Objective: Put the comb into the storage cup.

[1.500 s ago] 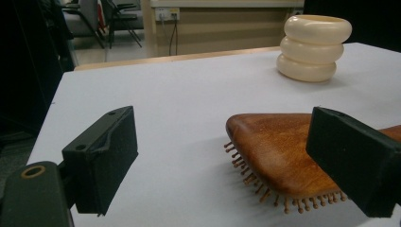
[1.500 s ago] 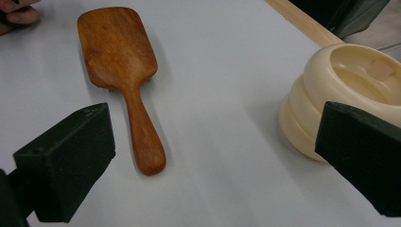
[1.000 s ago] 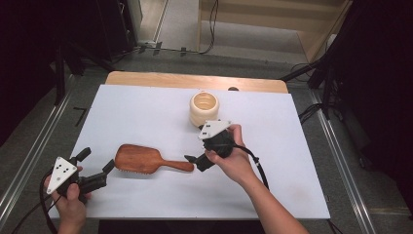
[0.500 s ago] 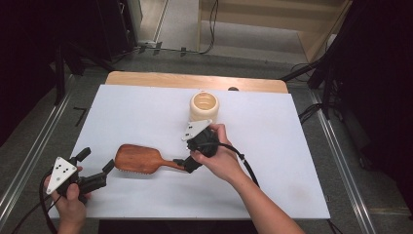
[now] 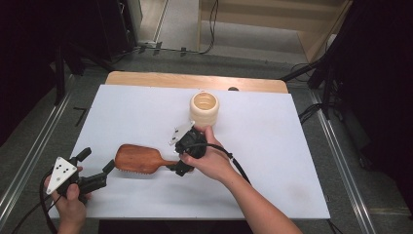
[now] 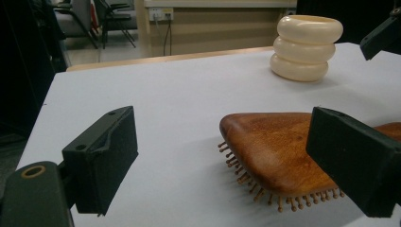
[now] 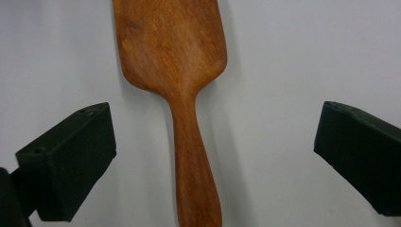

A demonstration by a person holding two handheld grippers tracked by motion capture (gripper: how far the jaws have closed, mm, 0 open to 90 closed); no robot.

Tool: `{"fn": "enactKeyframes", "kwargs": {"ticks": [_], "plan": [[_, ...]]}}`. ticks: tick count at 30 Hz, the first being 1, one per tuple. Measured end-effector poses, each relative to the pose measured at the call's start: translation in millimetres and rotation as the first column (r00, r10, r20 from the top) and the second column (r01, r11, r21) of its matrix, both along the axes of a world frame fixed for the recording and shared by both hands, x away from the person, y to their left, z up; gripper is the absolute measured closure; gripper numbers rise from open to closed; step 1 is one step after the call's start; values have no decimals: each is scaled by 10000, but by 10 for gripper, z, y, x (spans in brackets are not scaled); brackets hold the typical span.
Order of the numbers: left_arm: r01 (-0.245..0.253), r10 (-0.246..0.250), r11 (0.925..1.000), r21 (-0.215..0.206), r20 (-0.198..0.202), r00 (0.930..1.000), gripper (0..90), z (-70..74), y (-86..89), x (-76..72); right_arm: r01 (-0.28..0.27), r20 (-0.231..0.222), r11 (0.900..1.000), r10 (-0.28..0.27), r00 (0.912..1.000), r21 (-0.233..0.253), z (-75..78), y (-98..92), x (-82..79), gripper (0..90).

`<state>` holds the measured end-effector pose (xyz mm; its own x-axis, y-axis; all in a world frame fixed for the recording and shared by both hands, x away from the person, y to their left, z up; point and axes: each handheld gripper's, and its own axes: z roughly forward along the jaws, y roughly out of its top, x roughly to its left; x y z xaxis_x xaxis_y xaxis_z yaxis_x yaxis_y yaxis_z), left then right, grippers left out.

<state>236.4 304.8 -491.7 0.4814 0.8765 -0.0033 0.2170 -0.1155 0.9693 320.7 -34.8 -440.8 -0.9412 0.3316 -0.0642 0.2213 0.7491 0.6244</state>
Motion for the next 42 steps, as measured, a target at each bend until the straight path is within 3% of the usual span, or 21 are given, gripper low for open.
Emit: {"fn": "enactKeyframes", "kwargs": {"ticks": [3,6,11,15,18,21,25,29,37,42], "plan": [[51,-51,10000,45,9,10000,102,0,-5,0,-288,-90,9995,286,9995,-152,-42,54,15,50],[59,-59,10000,66,4,10000,102,0,-9,1,-501,-460,9983,486,9978,-311,-81,107,24,50],[88,-88,9999,68,8,10000,102,0,-8,2,-477,-925,9967,416,9948,-652,-135,186,34,94],[82,-82,9999,66,18,10000,102,0,-13,3,-557,-645,9940,497,9967,-946,-193,249,51,172],[72,-72,10000,69,21,10000,102,0,-15,4,-435,-893,9936,342,9954,-1044,-223,281,60,233],[80,-81,9999,64,21,10000,102,0,-13,4,-330,-788,9937,247,9966,-1070,-259,316,66,307],[78,-78,9999,65,18,10000,102,0,-15,4,-802,-1113,9899,671,9915,-1172,-298,360,60,323],[70,-70,10000,68,22,10000,102,0,-16,5,-683,-1251,9884,513,9908,-1355,-334,405,41,434],[80,-80,9999,84,18,10000,102,-1,-19,4,-767,-1047,9760,562,9929,-2038,-417,460,54,546],[70,-70,9999,84,21,10000,102,0,-19,4,-739,-932,9778,564,9941,-1961,-427,489,57,581]]}}
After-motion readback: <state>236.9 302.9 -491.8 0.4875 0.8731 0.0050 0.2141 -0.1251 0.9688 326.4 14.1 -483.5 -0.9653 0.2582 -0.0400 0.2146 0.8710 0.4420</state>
